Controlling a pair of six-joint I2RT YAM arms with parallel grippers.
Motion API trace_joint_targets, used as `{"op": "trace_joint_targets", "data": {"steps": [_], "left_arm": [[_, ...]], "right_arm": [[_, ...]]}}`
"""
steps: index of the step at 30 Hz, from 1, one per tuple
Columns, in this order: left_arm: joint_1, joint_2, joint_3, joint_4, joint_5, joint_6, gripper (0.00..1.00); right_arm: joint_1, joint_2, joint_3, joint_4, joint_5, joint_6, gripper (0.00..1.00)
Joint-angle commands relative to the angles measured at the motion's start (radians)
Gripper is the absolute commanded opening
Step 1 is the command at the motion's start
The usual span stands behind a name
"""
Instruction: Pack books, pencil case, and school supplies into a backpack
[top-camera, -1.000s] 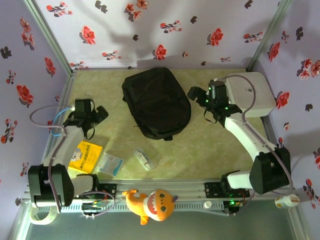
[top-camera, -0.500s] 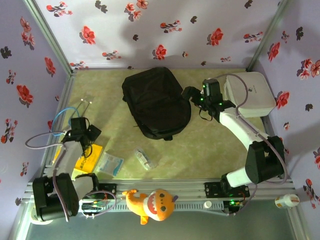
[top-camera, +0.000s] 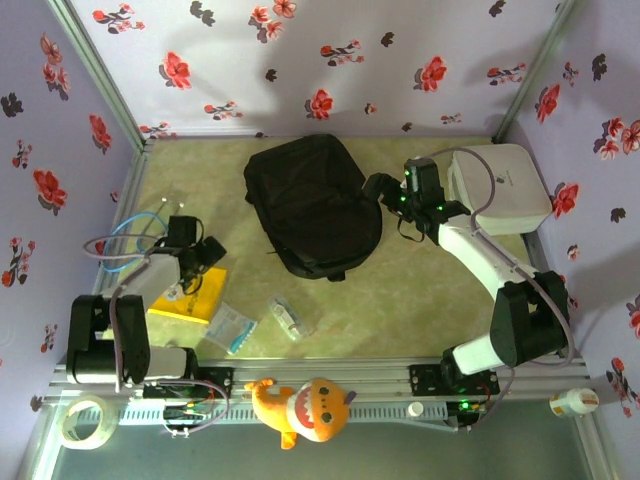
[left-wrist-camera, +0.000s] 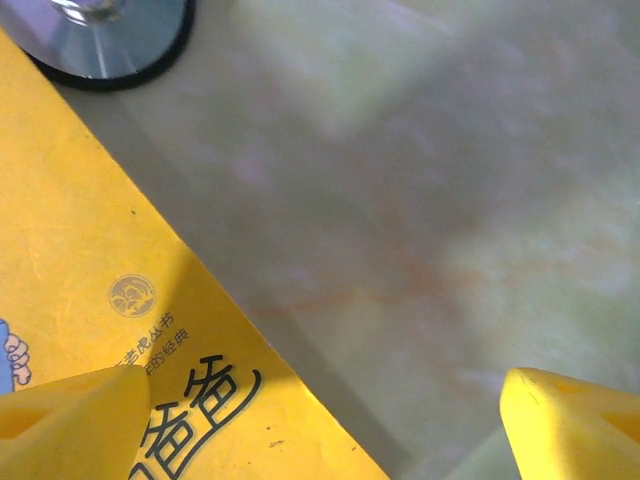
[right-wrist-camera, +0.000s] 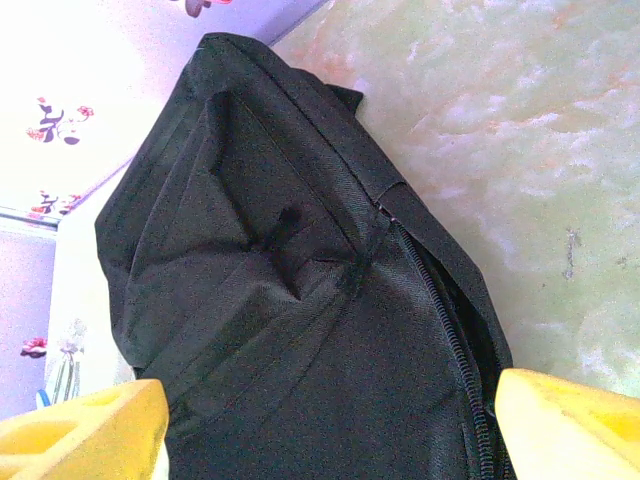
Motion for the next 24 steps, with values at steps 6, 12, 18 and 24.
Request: {"op": "trace_joint_targets", "data": {"steps": [6, 12, 18, 24], "left_arm": [[-0.167, 0.232, 0.173, 0.025, 0.168, 0.052, 0.89], [-0.229, 0.257, 0.278, 0.016, 0.194, 0.163, 0.85], [-0.193, 0.142, 0.317, -0.09, 0.1, 0.183, 0.87], [-0.057, -0.017, 0.173, -0.105, 0.094, 0.071, 0.87]], "right_arm": [[0.005, -0.002, 0.003, 0.02, 0.005, 0.009, 0.86], [0.032, -0.016, 0.015, 0.015, -0.016, -0.035, 0.86], [0.166, 0.076, 0.136, -0.058, 0.003, -0.133, 0.85], [0.337, 0.266, 0.323, -0.142, -0.006, -0.206, 0.8]]}}
